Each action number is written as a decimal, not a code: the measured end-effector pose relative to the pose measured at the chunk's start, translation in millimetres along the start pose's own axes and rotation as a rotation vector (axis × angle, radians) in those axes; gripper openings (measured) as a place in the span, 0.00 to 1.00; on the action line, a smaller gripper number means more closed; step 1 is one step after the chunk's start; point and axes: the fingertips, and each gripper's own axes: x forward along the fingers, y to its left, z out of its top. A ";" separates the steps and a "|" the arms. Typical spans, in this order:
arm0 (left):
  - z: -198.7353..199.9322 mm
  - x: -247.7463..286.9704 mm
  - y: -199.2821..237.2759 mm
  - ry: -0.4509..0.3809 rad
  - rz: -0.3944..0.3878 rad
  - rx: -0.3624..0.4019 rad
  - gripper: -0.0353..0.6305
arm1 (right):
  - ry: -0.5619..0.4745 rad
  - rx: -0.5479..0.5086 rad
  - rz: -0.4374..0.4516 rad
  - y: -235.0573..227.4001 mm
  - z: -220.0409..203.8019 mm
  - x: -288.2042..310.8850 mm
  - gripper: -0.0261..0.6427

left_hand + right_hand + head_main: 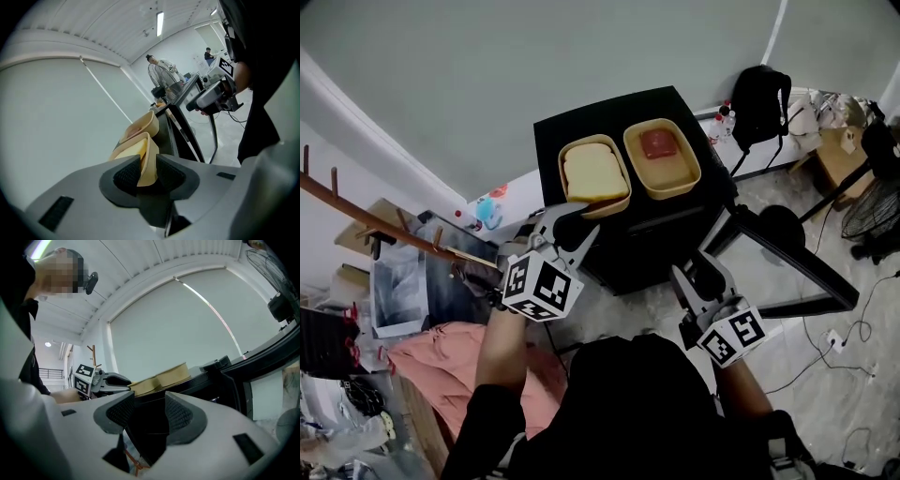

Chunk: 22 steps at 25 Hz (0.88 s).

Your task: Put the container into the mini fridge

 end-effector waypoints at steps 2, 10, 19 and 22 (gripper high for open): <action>0.8 0.5 0.8 0.004 -0.023 0.030 0.21 | -0.006 -0.010 -0.004 4.7 1.6 1.1 0.36; 3.7 -1.2 -1.4 -0.011 -0.070 0.134 0.12 | 0.009 0.015 -0.029 23.9 -9.5 8.9 0.36; 14.5 -23.8 -21.1 -0.135 -0.123 0.102 0.10 | 0.054 0.093 -0.018 51.8 -22.5 18.4 0.36; 16.7 -33.0 -28.7 -0.162 -0.132 0.101 0.10 | 0.076 0.129 0.012 60.4 -26.5 22.9 0.36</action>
